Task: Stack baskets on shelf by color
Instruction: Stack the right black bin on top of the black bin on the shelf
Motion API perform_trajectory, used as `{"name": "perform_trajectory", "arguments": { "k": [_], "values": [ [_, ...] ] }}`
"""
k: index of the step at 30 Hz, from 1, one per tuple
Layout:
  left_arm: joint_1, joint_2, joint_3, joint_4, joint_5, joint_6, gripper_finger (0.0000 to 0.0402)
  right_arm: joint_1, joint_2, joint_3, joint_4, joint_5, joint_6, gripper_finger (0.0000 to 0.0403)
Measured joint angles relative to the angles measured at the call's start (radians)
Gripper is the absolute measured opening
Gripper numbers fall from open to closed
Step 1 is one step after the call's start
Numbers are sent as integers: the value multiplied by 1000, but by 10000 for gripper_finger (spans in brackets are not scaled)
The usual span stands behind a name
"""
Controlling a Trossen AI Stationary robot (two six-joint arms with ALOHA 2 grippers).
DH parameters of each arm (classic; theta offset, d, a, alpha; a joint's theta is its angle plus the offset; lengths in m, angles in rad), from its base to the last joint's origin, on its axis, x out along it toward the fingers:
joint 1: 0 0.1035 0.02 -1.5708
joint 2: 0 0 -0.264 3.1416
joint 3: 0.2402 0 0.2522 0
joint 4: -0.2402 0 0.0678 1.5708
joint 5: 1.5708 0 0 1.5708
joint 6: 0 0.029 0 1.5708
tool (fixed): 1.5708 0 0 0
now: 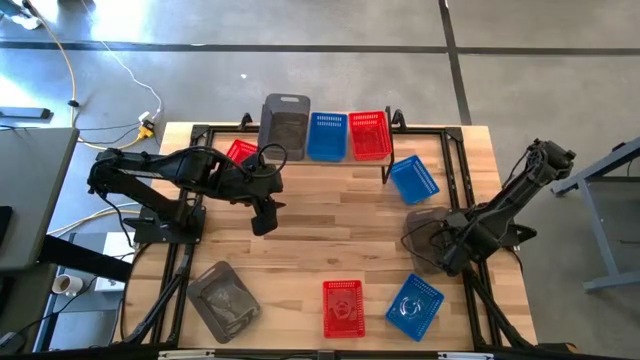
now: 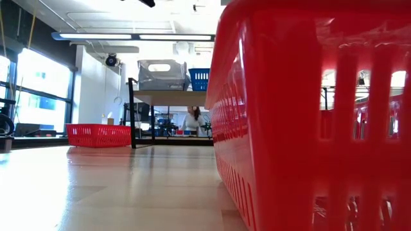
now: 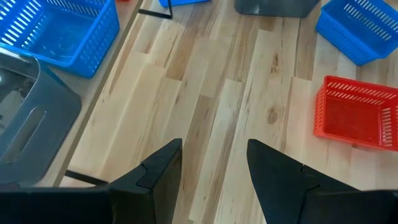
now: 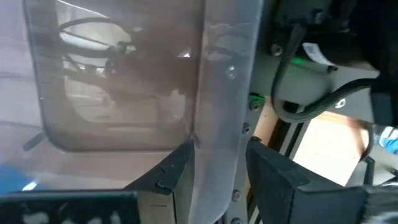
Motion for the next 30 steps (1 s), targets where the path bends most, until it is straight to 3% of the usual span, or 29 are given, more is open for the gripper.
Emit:
{"name": "perform_trajectory", "arguments": {
  "k": [14, 18, 24, 30],
  "values": [
    [0, 0, 0, 0, 15, 41, 172, -6, 61, -46, 132, -78, 90, 124],
    [0, 0, 0, 0, 26, 79, 172, -6, 68, -46, 128, -74, 130, 93],
    [0, 0, 0, 0, 26, 130, 172, -6, 67, -45, 148, -59, 147, 11],
    [0, 0, 0, 1, 26, 141, 172, -7, 67, -3, 175, -10, 180, 2]
  ]
}}
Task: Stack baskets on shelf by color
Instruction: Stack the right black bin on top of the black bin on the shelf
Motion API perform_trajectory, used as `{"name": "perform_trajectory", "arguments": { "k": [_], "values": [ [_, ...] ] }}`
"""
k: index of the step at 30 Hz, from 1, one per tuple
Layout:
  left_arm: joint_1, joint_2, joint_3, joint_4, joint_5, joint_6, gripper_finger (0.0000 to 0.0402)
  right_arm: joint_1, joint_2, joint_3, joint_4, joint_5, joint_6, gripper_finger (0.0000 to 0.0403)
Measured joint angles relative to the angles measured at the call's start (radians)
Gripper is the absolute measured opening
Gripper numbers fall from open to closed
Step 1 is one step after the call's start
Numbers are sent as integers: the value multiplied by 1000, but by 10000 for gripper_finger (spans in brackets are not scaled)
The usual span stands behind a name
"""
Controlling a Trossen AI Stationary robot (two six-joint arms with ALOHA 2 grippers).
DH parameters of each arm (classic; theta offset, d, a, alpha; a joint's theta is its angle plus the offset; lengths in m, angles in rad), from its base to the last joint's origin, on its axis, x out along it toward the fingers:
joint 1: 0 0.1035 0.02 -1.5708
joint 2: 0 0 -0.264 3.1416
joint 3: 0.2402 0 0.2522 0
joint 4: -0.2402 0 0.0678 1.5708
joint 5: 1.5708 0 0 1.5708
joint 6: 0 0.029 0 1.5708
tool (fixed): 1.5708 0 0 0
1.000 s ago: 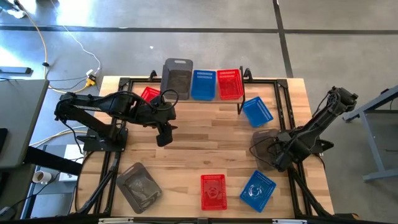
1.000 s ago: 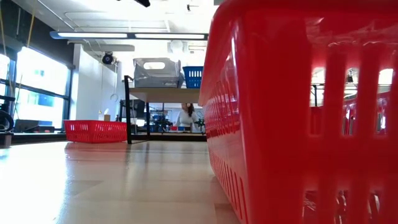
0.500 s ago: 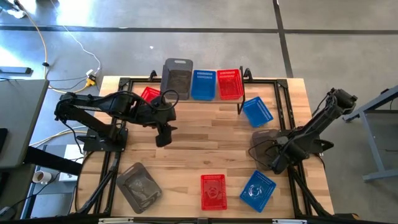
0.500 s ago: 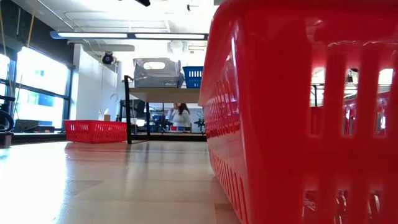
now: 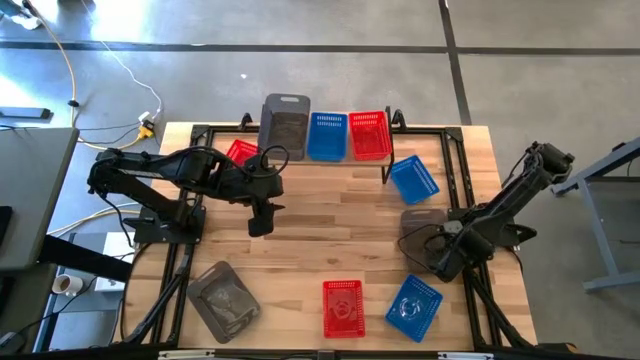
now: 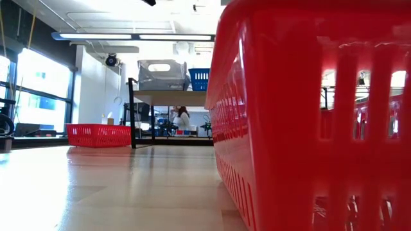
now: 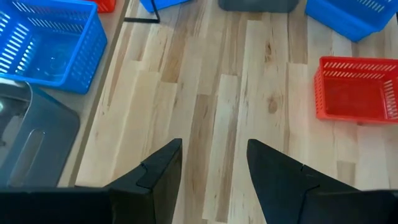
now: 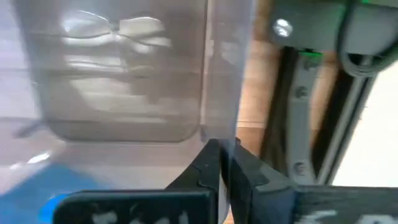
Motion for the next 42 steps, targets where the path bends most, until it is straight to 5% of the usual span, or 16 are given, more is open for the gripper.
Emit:
{"name": "perform_trajectory", "arguments": {
  "k": [9, 18, 42],
  "values": [
    [0, 0, 0, 19, -1, 36, 172, -61, 7, 166, -102, 253, -15, 0],
    [0, 2, 0, 218, 11, 35, 172, -130, 81, 363, -185, 428, -126, 0],
    [-133, 122, 0, 372, 7, -2, 172, -336, 423, 879, -258, 642, -608, 0]
  ]
}}
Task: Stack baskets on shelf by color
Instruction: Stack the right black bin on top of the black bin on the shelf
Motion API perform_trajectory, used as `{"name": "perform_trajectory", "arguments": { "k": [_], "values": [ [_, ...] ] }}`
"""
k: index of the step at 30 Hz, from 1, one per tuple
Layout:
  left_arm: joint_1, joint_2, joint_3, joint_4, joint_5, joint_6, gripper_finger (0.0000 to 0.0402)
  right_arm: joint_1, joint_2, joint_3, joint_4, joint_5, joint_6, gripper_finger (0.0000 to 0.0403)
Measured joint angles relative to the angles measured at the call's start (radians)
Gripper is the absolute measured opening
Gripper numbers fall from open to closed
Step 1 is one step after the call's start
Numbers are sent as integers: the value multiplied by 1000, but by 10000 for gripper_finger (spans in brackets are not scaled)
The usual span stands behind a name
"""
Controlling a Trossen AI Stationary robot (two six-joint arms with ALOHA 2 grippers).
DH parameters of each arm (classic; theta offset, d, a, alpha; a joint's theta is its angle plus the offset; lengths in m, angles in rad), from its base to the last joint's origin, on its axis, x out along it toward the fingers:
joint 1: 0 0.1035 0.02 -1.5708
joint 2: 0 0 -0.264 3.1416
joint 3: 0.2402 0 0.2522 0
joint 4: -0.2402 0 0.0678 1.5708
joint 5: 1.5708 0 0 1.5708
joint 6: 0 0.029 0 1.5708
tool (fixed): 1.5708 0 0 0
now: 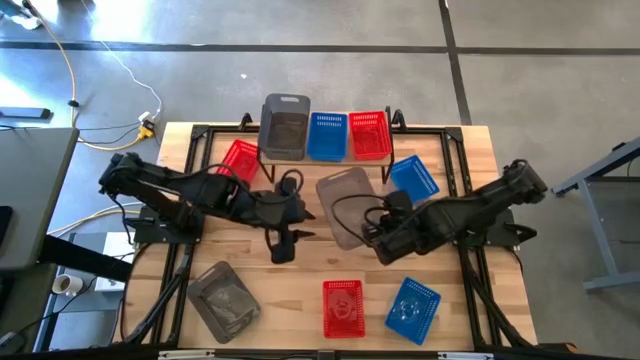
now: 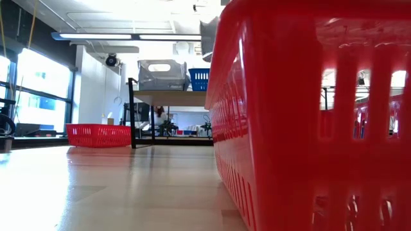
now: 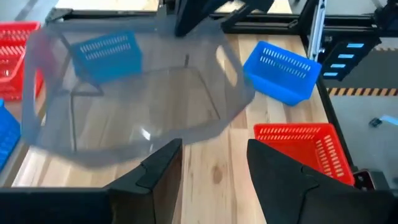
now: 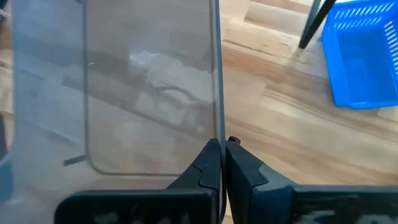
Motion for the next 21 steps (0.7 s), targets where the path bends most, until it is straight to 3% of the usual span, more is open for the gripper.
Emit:
{"name": "perform_trajectory", "arguments": {
  "k": [8, 21],
  "values": [
    [-39, 34, -1, 12, -75, 25, 172, -58, 58, -5, 95, 8, -63, 0],
    [-37, 116, -2, 7, -90, 29, 172, -125, 77, -6, 245, 63, -162, 0]
  ]
}}
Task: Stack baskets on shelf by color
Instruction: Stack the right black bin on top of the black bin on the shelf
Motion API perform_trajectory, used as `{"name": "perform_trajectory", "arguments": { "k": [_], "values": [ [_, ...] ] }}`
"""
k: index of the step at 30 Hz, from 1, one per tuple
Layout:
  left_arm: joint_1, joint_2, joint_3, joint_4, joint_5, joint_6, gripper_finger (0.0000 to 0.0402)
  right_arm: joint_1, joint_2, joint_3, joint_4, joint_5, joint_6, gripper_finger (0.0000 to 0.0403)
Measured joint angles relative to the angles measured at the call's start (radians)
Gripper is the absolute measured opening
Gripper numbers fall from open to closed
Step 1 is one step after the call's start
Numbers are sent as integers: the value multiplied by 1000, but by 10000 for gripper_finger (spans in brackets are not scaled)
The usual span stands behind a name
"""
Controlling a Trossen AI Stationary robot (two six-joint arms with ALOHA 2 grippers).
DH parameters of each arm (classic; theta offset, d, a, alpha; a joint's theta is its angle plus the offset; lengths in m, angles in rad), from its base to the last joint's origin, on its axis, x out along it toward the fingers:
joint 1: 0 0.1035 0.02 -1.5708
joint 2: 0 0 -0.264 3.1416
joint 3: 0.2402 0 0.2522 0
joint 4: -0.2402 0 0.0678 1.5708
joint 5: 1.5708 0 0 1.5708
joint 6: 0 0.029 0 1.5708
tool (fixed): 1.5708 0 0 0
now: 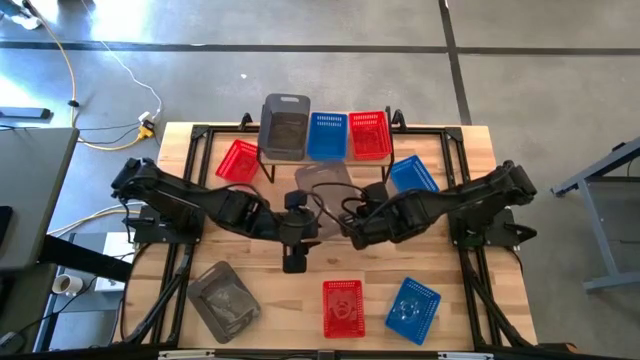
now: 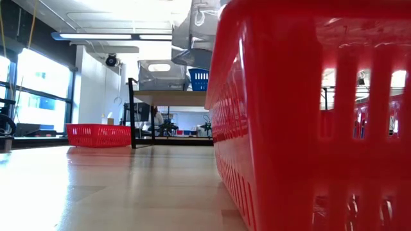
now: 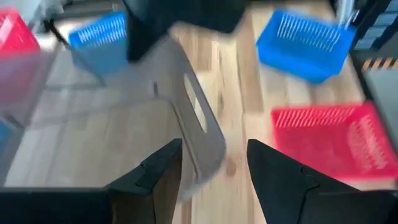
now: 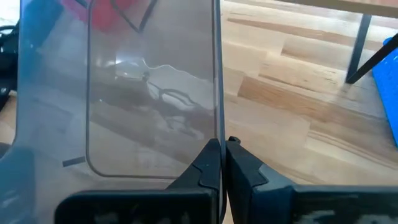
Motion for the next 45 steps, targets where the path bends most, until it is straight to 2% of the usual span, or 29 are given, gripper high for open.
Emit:
{"name": "perform_trajectory", "arguments": {
  "k": [10, 19, 23, 28, 30, 35, 39, 45],
  "values": [
    [5, 65, 3, 12, -45, 0, 172, -31, 8, 0, 87, 0, -83, 0],
    [35, 110, 3, -61, -20, -36, 169, -38, 24, -1, 135, -21, -131, 0],
    [39, 109, 2, -71, -11, -44, 131, -38, 24, -1, 137, -21, -134, 0],
    [31, 107, 2, -70, 3, 21, 37, -38, 24, -1, 144, -15, -158, 0],
    [26, 107, 2, -72, 5, 38, 14, -38, 24, -1, 147, -23, -178, 0],
    [23, 107, 2, -75, 5, 60, 23, -38, 23, -1, 150, -23, -205, 0],
    [23, 107, 2, -77, 5, 93, 8, -43, 23, -1, 150, -31, -209, 8],
    [23, 105, 2, -99, 5, 140, 5, -50, 22, -1, 146, -39, -210, 74]
  ]
}}
